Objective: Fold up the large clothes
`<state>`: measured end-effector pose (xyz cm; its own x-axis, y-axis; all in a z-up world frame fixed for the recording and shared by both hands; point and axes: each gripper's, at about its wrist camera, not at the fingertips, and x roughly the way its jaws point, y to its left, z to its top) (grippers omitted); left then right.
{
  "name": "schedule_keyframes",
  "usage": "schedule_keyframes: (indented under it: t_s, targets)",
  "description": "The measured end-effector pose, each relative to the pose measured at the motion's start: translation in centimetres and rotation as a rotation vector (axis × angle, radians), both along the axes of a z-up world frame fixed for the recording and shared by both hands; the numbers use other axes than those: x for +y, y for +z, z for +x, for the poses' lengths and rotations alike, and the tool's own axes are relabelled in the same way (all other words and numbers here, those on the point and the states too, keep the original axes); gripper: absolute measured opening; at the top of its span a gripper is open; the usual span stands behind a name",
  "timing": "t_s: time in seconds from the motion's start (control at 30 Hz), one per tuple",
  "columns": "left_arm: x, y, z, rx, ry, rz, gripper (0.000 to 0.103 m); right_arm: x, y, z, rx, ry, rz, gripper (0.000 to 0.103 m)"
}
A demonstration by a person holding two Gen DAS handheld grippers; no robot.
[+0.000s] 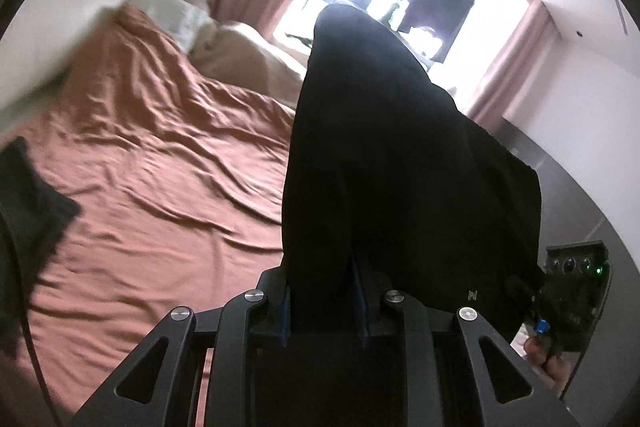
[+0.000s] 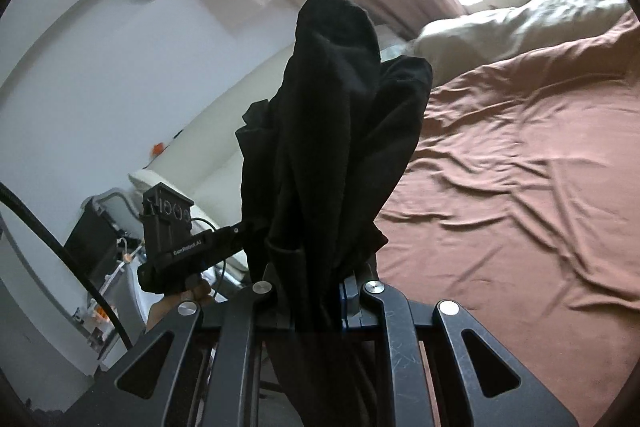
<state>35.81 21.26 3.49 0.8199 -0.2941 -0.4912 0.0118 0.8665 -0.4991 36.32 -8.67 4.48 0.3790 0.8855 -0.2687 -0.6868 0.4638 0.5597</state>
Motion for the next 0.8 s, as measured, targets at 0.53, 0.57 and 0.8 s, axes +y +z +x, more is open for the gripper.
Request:
schedule_keyframes:
  t_s: [0.53,0.57,0.8]
  targets:
    - [18.2,3.8,-6.0,0.041,0.279,0.100,0.025,22.1,-1.0,5.0,0.021,0.203,-0.005,0.011]
    - [19.0,4.2,-6.0,0.053,0.292,0.120,0.025,23.6,-1.2,5.6,0.028,0.218,0.002,0.011]
    - [24.8,5.7,-5.2,0.165,0.417,0.233,0.021,31.3,-3.4,8.0,0.069,0.307,-0.001,0.011]
